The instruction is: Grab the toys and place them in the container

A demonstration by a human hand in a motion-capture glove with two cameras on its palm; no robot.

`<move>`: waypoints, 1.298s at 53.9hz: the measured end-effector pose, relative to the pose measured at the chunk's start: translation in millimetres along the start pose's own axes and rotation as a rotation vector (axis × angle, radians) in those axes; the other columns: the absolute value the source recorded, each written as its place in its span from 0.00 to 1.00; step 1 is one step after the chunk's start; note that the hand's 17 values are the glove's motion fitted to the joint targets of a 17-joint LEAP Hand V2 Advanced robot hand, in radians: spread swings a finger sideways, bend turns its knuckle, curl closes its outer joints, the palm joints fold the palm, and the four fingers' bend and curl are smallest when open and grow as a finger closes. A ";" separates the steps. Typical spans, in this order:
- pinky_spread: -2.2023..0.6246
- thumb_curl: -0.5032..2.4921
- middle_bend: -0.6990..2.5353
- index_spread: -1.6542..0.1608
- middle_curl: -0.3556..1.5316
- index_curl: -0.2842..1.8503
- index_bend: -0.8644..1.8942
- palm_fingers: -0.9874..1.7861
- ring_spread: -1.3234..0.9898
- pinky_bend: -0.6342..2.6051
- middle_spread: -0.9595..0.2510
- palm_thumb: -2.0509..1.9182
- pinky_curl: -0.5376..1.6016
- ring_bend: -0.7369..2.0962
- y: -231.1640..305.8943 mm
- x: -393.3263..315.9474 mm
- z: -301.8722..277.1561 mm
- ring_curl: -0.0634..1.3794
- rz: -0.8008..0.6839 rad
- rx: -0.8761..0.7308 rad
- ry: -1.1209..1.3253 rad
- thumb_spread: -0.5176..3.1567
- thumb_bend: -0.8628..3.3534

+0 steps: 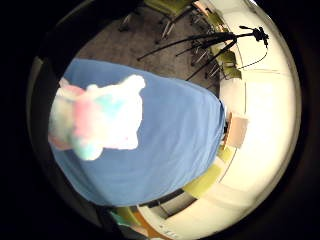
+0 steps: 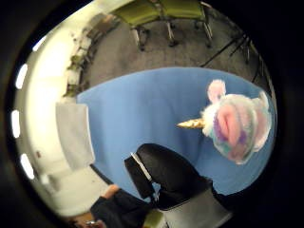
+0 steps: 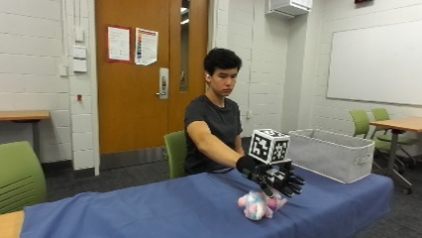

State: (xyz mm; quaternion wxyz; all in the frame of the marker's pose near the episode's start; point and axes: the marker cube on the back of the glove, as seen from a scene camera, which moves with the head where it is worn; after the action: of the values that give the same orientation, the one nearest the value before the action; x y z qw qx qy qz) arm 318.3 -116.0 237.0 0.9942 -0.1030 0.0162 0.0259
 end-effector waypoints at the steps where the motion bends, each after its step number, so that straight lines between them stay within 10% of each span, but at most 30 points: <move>1: 0.77 0.22 0.27 0.74 0.39 0.23 0.32 0.28 0.48 0.45 0.67 0.49 0.42 0.35 0.0 0.8 3.2 0.24 0.003 -0.005 0.000 0.42 0.19; 43: 0.80 0.25 0.25 0.68 0.31 0.33 0.58 0.34 0.52 0.52 0.69 0.52 0.44 0.31 6.1 50.9 63.2 0.17 0.137 -0.084 -0.126 0.43 0.20; 54: 0.76 0.27 0.29 0.72 0.32 0.38 0.67 0.51 0.47 0.45 0.68 0.60 0.40 0.42 10.2 56.6 50.8 0.22 0.188 -0.034 -0.036 0.47 0.24; 70: 0.66 0.33 0.41 0.73 0.41 0.38 0.51 0.74 0.38 0.46 0.51 0.68 0.40 0.59 18.3 49.0 41.0 0.32 0.202 -0.020 0.036 0.45 0.26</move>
State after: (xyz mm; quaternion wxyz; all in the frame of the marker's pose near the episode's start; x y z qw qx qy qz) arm 367.3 -87.4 271.6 0.9850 -0.1112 0.0441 0.1243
